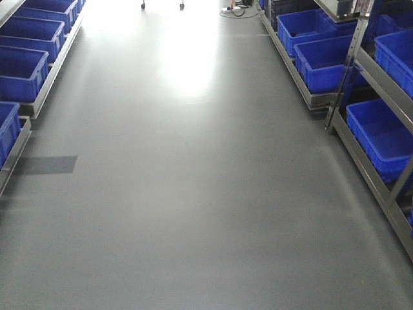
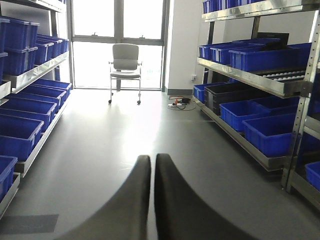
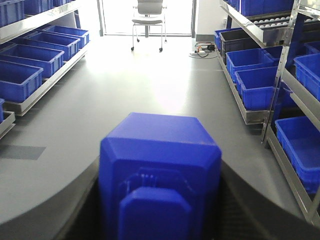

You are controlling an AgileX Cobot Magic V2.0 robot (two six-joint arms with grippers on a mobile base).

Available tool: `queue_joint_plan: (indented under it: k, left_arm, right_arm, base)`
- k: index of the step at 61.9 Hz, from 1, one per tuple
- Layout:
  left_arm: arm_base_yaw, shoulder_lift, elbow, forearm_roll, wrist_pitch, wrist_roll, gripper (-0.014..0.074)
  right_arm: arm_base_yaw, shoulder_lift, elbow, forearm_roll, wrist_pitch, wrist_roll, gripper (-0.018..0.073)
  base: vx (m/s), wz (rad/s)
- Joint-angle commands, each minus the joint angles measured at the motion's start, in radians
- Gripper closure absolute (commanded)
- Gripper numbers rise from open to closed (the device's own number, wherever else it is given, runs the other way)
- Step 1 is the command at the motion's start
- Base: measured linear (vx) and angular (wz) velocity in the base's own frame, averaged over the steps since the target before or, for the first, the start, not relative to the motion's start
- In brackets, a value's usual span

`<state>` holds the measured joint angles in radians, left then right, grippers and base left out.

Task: Pour parts from conveyor to right shelf
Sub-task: 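Drive down the aisle between shelves of blue bins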

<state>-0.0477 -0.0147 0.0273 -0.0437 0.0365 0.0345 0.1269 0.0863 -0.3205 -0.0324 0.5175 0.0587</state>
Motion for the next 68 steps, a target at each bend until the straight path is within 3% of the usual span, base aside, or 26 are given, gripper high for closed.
queue_joint_plan:
  k: [1, 68]
  left_arm:
    - [-0.008, -0.012, 0.032, -0.002, -0.076, -0.008, 0.0603]
    - [-0.008, -0.012, 0.032, -0.002, -0.076, -0.008, 0.0603]
  right_arm:
    - [-0.003, 0.017, -0.026, -0.008, -0.077, -0.005, 0.0565]
    - [-0.003, 0.017, -0.026, -0.009, -0.077, -0.005, 0.0565]
  base:
    - [0.69, -0.06]
    - [0.62, 0.08]
